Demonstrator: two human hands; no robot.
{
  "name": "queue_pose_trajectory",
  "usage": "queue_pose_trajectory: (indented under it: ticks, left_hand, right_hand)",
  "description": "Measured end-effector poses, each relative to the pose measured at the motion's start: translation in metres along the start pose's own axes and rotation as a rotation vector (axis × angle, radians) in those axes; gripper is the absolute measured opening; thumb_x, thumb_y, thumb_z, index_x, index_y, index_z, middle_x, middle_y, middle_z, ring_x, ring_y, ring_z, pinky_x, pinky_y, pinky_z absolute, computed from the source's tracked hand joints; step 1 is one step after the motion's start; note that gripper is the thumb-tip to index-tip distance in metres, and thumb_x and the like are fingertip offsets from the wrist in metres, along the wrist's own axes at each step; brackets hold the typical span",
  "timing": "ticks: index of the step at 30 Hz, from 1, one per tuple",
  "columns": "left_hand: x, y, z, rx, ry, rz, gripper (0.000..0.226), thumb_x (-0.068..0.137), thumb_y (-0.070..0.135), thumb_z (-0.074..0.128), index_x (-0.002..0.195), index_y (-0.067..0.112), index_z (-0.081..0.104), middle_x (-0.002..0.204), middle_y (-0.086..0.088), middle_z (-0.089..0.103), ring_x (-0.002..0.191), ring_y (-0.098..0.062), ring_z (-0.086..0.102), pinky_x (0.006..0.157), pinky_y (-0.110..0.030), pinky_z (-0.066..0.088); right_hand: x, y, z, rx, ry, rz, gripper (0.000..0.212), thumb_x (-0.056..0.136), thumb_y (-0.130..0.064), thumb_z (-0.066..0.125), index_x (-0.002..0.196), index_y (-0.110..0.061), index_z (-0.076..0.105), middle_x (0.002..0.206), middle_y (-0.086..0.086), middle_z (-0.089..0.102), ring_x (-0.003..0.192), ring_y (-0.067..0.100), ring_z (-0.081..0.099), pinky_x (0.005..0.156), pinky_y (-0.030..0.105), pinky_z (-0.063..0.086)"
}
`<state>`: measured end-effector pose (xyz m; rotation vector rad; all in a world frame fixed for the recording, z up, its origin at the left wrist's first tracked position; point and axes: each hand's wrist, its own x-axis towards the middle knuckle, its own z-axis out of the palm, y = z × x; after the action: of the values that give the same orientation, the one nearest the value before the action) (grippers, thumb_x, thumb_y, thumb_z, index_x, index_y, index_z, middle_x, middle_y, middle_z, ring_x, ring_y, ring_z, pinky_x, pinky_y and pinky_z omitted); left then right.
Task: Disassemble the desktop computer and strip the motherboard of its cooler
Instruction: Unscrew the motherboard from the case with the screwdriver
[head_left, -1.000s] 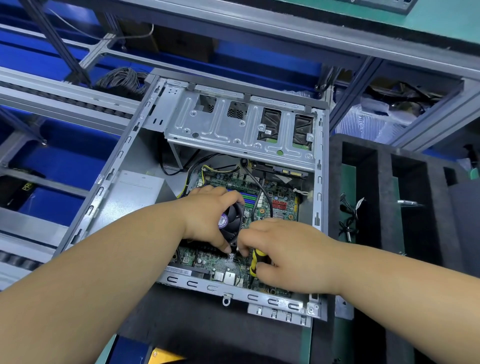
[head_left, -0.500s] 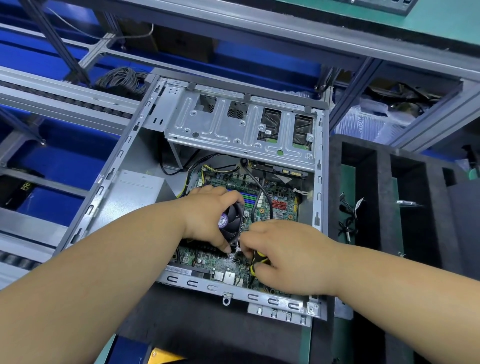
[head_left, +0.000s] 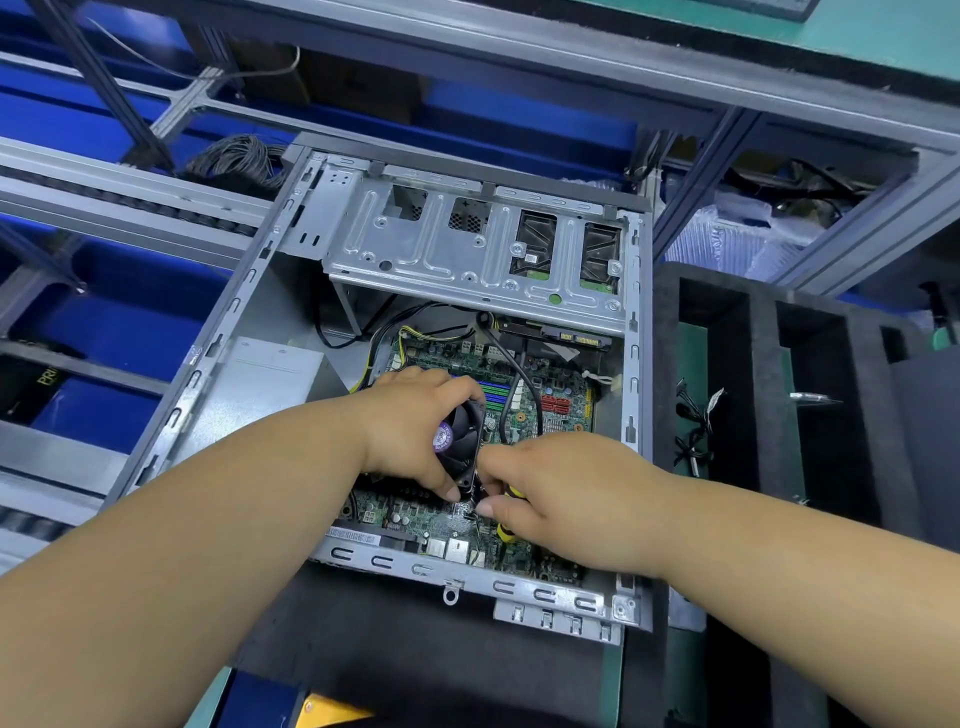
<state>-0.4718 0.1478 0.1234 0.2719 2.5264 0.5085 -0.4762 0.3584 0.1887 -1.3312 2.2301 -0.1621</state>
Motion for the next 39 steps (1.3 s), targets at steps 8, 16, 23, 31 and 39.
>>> queue_pose_trajectory:
  ticks: [8, 16, 23, 31, 39]
  left_hand:
    - [-0.0002, -0.0001, -0.0003, 0.012, -0.005, -0.003, 0.096, 0.049, 0.062, 0.084, 0.128, 0.045, 0.031, 0.119, 0.012, 0.043, 0.11, -0.014, 0.034, 0.1, -0.034, 0.032]
    - [-0.0005, 0.0008, -0.0003, 0.014, -0.002, -0.007, 0.097, 0.05, 0.061, 0.084, 0.13, 0.045, 0.031, 0.117, 0.012, 0.042, 0.112, -0.014, 0.034, 0.099, -0.034, 0.032]
    - [-0.0012, 0.0013, -0.0004, 0.0, 0.0, -0.008, 0.095, 0.051, 0.06, 0.084, 0.129, 0.045, 0.032, 0.12, 0.011, 0.043, 0.114, -0.015, 0.034, 0.101, -0.034, 0.032]
    - [0.0003, -0.0005, 0.0014, 0.006, 0.01, -0.003, 0.094, 0.048, 0.062, 0.084, 0.125, 0.046, 0.033, 0.119, 0.012, 0.045, 0.113, -0.014, 0.035, 0.101, -0.035, 0.032]
    - [-0.0007, 0.0001, 0.001, 0.001, 0.009, -0.013, 0.094, 0.049, 0.061, 0.084, 0.126, 0.046, 0.033, 0.119, 0.012, 0.044, 0.114, -0.014, 0.035, 0.101, -0.035, 0.032]
  right_hand:
    - [-0.0015, -0.0015, -0.0007, 0.022, 0.009, 0.008, 0.018, 0.093, -0.043, 0.045, 0.098, -0.027, 0.053, 0.089, -0.009, 0.052, 0.083, 0.017, 0.05, 0.067, 0.033, 0.045]
    - [-0.0029, -0.0007, -0.0033, 0.091, -0.006, -0.009, 0.017, 0.089, -0.038, 0.054, 0.104, -0.029, 0.055, 0.082, -0.013, 0.043, 0.085, 0.014, 0.047, 0.071, 0.032, 0.044]
    - [-0.0024, -0.0008, 0.0006, 0.02, 0.008, 0.018, 0.025, 0.097, -0.051, 0.041, 0.097, -0.029, 0.052, 0.089, -0.008, 0.055, 0.084, 0.019, 0.051, 0.07, 0.034, 0.046]
    - [-0.0022, -0.0002, -0.0011, 0.075, -0.003, -0.022, 0.018, 0.086, -0.039, 0.053, 0.103, -0.031, 0.053, 0.096, -0.012, 0.049, 0.091, 0.012, 0.045, 0.071, 0.031, 0.043]
    - [-0.001, 0.0009, 0.0043, 0.057, 0.054, -0.007, 0.016, 0.092, -0.04, 0.051, 0.105, -0.032, 0.047, 0.073, -0.014, 0.041, 0.075, 0.013, 0.043, 0.055, 0.029, 0.031]
